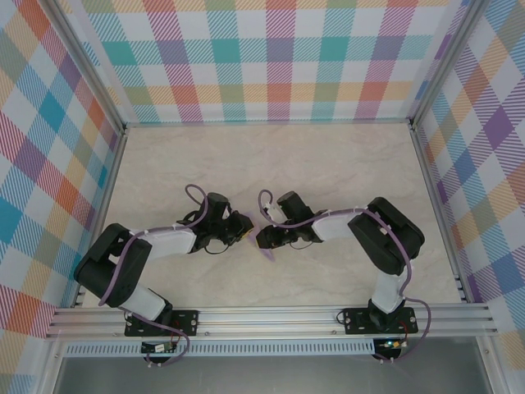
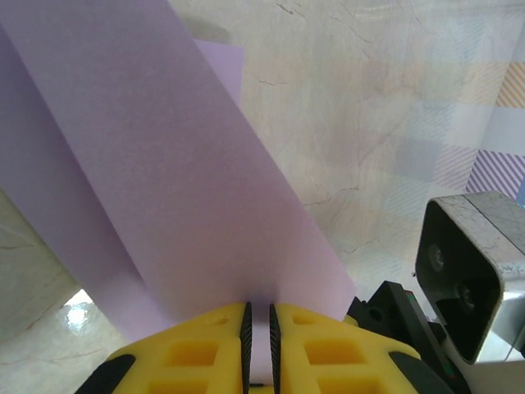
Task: Fold a paper plane with a square sheet of paper (pick it up from the middle)
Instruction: Fold the wing for the fifth time at the center of the table.
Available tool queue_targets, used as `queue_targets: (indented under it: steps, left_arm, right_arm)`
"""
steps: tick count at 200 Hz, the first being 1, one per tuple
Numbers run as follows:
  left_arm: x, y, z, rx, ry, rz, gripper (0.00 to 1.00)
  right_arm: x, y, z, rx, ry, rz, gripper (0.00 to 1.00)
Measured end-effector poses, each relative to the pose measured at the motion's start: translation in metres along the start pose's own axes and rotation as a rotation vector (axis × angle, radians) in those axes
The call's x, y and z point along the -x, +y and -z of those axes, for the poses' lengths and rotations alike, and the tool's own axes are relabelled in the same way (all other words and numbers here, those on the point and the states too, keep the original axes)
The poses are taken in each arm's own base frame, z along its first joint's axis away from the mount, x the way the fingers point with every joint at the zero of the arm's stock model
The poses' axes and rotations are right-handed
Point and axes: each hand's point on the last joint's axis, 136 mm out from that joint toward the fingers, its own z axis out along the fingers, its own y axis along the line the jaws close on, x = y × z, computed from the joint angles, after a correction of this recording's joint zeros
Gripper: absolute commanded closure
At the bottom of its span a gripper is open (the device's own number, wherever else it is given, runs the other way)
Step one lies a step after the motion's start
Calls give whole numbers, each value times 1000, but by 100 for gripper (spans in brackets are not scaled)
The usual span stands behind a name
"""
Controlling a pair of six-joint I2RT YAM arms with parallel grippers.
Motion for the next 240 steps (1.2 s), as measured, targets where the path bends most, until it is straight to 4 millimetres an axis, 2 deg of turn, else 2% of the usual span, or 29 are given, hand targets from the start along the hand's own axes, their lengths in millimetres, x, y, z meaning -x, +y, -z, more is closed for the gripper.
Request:
queue_targets:
  steps: [66,125,240]
  left_arm:
    - [0,9,-4,35,5,0,87]
    - [0,12,-6,51,4,-6,87]
    - [-1,18,-10,77,17,-6,88]
  right_arm:
    - [3,-5,4,-18,10,-37,70]
    - [-1,-6,4,-18,26,-58,76]
    - [-3,-7,9,-2,44,-105,70]
